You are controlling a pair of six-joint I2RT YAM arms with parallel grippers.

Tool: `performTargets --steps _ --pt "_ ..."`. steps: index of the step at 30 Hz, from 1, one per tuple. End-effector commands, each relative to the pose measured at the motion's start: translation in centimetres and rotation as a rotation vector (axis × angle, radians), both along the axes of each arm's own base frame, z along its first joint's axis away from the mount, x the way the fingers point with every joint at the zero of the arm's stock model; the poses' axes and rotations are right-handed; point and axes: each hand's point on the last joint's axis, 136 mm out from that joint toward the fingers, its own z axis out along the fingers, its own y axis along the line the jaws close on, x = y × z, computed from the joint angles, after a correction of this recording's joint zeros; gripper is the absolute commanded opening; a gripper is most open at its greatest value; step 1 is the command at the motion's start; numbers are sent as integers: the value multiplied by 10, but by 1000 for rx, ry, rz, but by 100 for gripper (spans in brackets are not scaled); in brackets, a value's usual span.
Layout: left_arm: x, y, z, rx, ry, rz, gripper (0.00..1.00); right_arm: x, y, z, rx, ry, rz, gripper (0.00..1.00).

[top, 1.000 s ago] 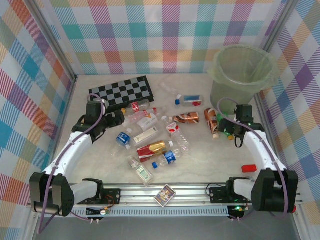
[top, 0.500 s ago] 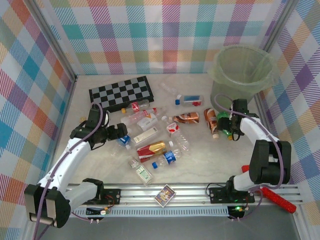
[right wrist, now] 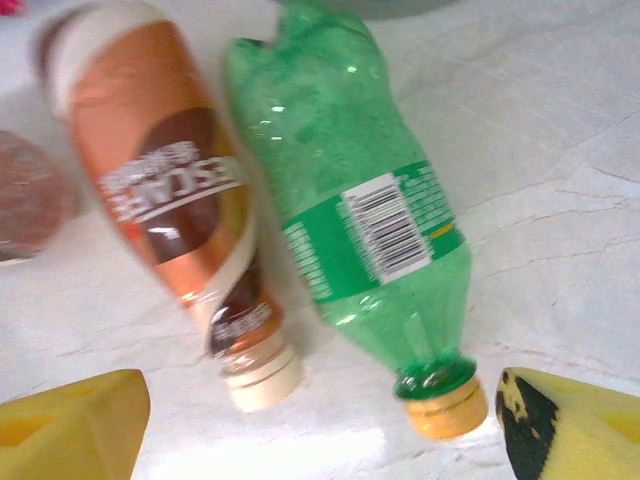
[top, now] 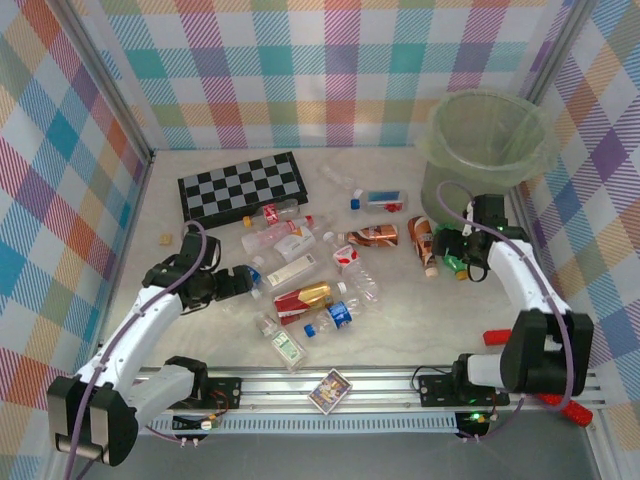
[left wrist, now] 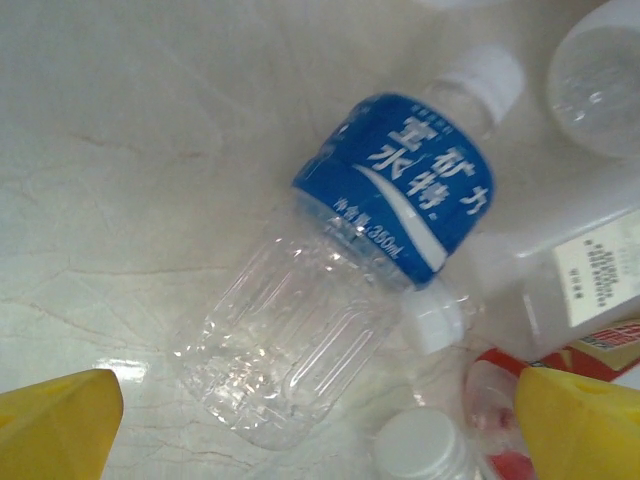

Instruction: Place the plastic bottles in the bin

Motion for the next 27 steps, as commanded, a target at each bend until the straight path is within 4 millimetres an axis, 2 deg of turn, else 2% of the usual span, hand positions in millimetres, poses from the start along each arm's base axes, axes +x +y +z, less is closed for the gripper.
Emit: performTargets --steps 1,5,12,16,22,24,27 --pt "-2 2 -12 12 30 37 100 -17 23 24 146 -9 24 91" --pt "-5 -1 -27 -2 54 67 96 -25 46 49 278 -65 60 91" --pt "-6 2 -52 -11 59 125 86 -33 76 77 455 -91 127 91" --pt "-2 -1 -57 -26 40 129 78 -36 88 93 498 -120 164 90" --pt "6 -10 -59 -66 36 122 72 -42 110 105 569 -130 243 90" --pt "8 -9 -55 -66 34 131 72 -43 115 107 578 -127 262 90" --pt "10 -9 -42 -105 11 202 89 -45 121 112 578 -126 287 89"
